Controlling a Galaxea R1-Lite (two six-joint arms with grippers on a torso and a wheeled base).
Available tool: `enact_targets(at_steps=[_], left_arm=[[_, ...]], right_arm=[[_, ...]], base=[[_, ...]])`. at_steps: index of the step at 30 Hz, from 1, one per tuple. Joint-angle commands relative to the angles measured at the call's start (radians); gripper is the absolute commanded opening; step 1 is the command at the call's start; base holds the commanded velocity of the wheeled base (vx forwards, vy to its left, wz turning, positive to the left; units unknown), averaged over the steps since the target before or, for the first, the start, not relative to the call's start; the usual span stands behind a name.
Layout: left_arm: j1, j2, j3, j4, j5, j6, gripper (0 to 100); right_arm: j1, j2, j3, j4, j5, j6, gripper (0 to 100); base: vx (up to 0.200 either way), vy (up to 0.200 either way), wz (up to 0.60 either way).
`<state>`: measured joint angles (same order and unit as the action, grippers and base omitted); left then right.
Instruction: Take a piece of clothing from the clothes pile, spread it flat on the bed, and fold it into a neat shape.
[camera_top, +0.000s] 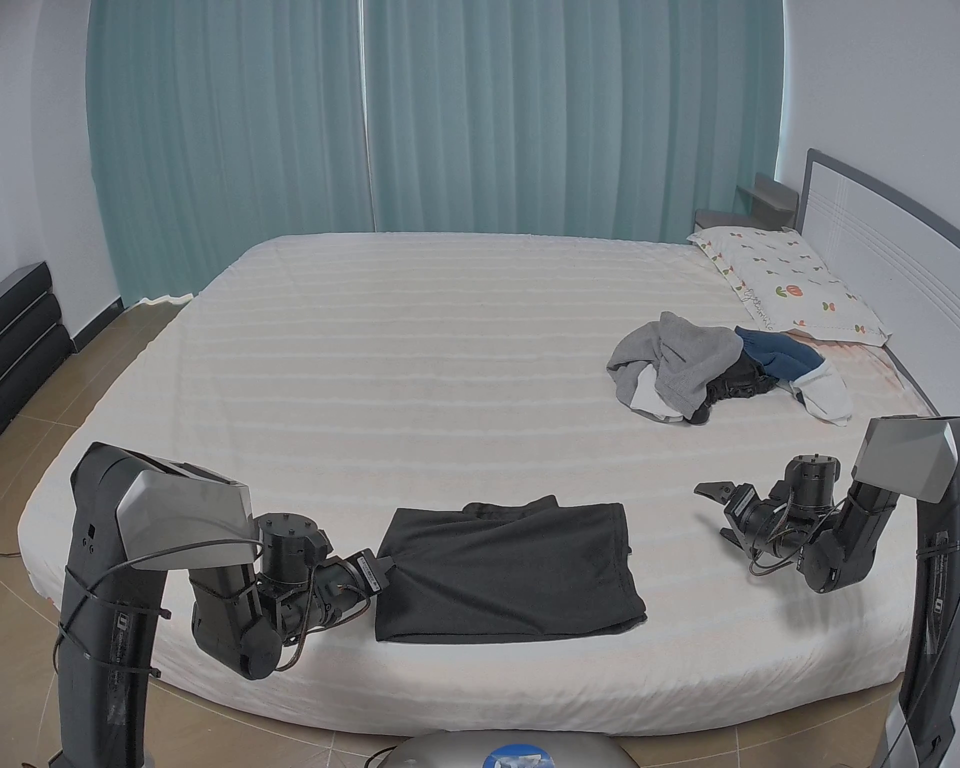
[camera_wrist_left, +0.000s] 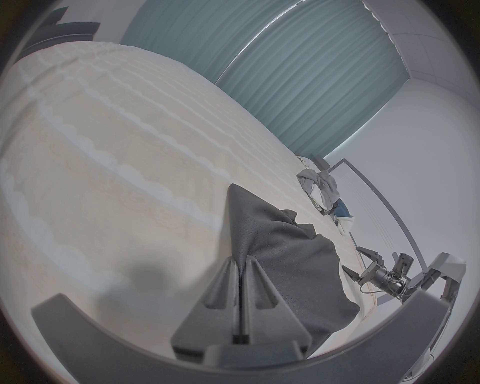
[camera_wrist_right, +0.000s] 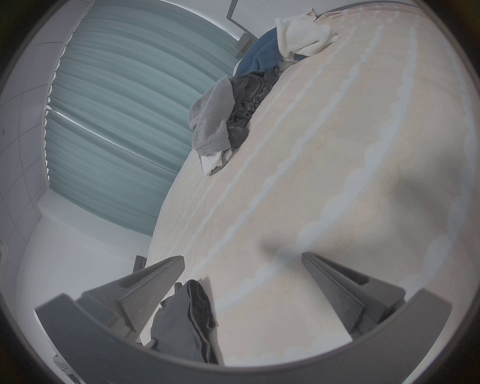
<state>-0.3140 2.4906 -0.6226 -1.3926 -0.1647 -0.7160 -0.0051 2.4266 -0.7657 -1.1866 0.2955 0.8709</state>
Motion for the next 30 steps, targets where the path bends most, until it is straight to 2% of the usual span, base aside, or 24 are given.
enact_targets(at_steps=[1, 30], left_arm=[[0.0, -0.001, 0.0, 0.0, 0.001, 0.0, 0], [0.0, 0.001, 0.0, 0.0, 0.001, 0.0, 0]], right_arm=[[0.001, 0.002, -0.001, -0.001, 0.001, 0.0, 100], [0.002, 0.0, 0.0, -0.001, 0.001, 0.0, 100]], base=[[0.0, 0.2, 0.0], [0.0, 0.2, 0.0]])
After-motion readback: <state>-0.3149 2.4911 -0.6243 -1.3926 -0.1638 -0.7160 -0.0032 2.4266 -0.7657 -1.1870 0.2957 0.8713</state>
